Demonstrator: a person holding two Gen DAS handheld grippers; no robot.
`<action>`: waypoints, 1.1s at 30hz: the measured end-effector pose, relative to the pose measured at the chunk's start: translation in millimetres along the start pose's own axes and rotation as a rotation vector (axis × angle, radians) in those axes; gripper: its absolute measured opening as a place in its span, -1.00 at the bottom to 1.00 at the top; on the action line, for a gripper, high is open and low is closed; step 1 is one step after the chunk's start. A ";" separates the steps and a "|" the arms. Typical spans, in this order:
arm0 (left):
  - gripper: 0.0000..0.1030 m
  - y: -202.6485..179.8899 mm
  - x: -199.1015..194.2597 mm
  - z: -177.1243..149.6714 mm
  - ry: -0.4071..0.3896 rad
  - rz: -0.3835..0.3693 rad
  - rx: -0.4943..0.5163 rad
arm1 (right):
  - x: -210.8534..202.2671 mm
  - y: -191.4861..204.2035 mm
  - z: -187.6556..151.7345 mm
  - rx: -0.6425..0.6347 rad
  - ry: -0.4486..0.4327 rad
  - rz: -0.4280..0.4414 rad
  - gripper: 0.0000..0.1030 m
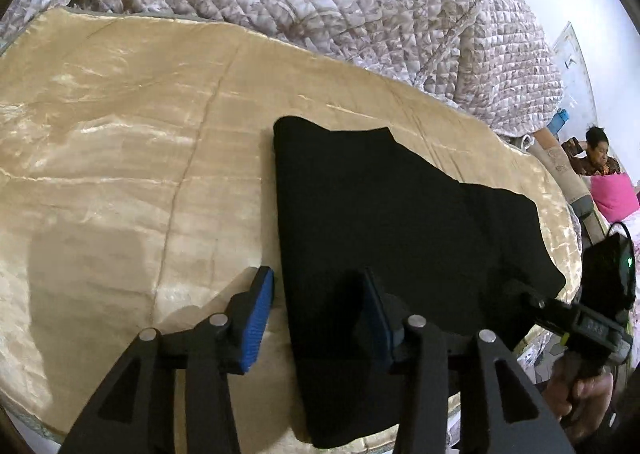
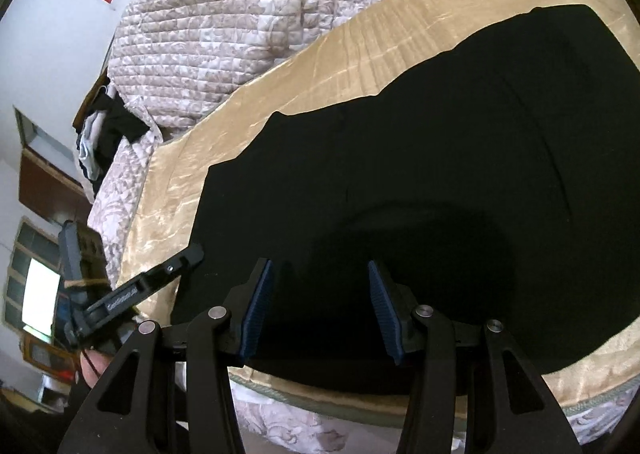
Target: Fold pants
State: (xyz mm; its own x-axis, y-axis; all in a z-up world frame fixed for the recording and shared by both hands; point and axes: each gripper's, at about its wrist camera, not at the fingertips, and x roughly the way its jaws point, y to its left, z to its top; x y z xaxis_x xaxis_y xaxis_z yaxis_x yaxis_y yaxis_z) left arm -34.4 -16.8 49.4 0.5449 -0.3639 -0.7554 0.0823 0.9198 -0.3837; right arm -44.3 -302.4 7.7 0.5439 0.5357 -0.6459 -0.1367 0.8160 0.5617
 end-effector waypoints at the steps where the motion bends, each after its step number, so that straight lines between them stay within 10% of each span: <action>1: -0.08 -2.0 0.3 -1.7 0.002 0.001 0.008 | 1.8 0.0 1.9 0.005 -0.003 0.001 -0.05; 5: -0.44 -7.7 0.1 -1.7 0.000 0.010 0.035 | 8.4 1.9 8.2 0.029 -0.004 -0.006 -0.89; 10: -0.75 9.4 -6.4 3.9 0.003 -0.053 -0.036 | -2.5 4.3 -1.2 0.064 -0.012 0.067 -0.89; 19: -0.71 10.3 -7.2 3.9 0.015 -0.042 -0.022 | -3.1 -1.8 -7.9 0.062 0.017 0.053 -0.89; 28: -0.69 -17.4 -19.7 28.0 -0.094 -0.007 0.058 | -38.3 13.6 1.5 -0.091 -0.147 -0.142 -0.83; 33: -0.65 -18.3 26.6 32.9 0.008 0.058 0.067 | 3.6 19.3 -5.5 -0.115 0.017 -0.136 -0.83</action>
State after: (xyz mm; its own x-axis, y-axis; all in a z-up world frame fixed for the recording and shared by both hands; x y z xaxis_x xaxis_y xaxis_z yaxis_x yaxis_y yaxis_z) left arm 6.0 -38.4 53.8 0.5438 -0.3108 -0.7796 0.1065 0.9470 -0.3032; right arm -49.5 -283.6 13.4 0.5500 0.4212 -0.7212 -0.1572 0.9003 0.4060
